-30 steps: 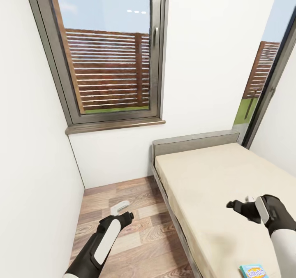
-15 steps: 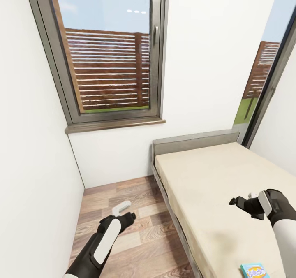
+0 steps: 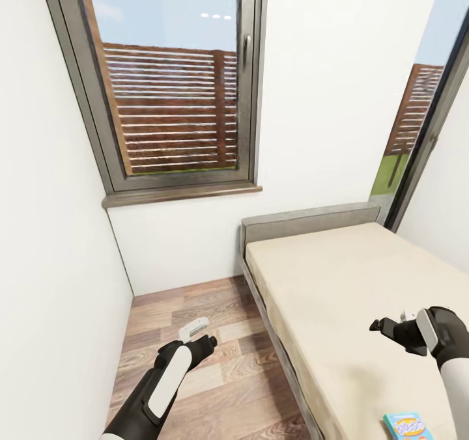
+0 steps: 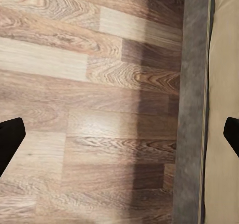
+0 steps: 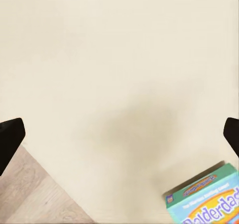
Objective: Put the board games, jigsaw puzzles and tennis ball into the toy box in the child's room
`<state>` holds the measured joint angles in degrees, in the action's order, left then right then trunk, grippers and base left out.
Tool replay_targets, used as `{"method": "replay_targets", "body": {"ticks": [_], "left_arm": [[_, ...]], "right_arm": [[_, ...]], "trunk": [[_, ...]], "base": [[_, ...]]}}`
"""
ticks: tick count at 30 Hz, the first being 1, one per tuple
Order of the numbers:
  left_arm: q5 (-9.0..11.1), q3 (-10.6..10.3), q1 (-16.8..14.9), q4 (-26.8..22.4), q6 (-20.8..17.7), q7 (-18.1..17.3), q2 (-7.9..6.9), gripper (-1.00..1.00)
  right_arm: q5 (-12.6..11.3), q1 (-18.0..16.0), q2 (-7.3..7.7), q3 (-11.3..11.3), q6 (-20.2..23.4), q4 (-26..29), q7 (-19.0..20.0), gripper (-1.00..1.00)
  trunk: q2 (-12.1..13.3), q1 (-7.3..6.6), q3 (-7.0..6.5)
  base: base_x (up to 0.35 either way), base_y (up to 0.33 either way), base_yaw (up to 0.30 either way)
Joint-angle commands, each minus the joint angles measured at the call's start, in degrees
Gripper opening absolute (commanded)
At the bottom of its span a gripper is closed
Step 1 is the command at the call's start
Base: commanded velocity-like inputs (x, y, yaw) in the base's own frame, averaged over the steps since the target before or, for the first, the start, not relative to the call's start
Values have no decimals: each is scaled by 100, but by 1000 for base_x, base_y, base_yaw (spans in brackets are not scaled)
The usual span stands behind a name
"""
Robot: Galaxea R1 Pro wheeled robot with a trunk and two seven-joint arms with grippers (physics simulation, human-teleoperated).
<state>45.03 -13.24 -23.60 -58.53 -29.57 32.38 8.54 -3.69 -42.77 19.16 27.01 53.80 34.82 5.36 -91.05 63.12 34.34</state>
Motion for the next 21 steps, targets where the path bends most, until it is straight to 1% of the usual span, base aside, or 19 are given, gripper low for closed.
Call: {"method": "replay_targets", "body": {"ticks": [1, 8, 11, 12, 13, 14, 16, 17, 19, 21], "left_arm": [[55, -9, -4, -8, -3, 54, -1, 100], [54, -40, -2, -32, 0, 35, -2, 100], [33, -101, 7, -38, -3, 37, -8, 100], [22, -164, 22, -37, 0, 39, -18, 100], [10, -235, 56, -35, 8, 43, -39, 100], [-6, -381, 135, -37, 27, 47, -122, 100], [-13, -498, 192, -43, 41, 48, -215, 100], [-13, -498, 192, -43, 41, 48, -215, 100], [-17, -576, 229, -44, 49, 50, -277, 100], [-20, -604, 242, -44, 53, 50, -300, 100]], "right_arm": [[-23, -2, -1, 14, 24, 7, 3, 100], [-36, 177, -17, -3, 43, 363, 7, 100], [-36, 210, -22, -6, 43, 447, 6, 100], [-34, 222, -25, -7, 43, 477, 5, 100], [-31, 231, -27, -8, 41, 501, 4, 100], [-26, 245, -28, -9, 38, 535, 2, 100], [-20, 254, -28, -10, 37, 557, 1, 100], [-20, 254, -28, -10, 37, 557, 1, 100], [-16, 259, -24, -11, 34, 571, 3, 100], [-13, 261, -21, -11, 32, 576, 4, 100]], "trunk": [[-45, 22, 24], [-45, 22, 24], [-45, 22, 24], [-45, 22, 24], [-45, 22, 24], [-45, 22, 24], [-45, 22, 24], [-45, 22, 24], [-45, 22, 24], [-45, 22, 24]], "base": [[0, 0, 0], [0, 0, 0], [0, 0, 0], [0, 0, 0], [0, 0, 0], [-12, 0, 0], [-62, 0, 0], [-82, 0, 0], [-139, -2, 0], [-170, -9, 0]]}}
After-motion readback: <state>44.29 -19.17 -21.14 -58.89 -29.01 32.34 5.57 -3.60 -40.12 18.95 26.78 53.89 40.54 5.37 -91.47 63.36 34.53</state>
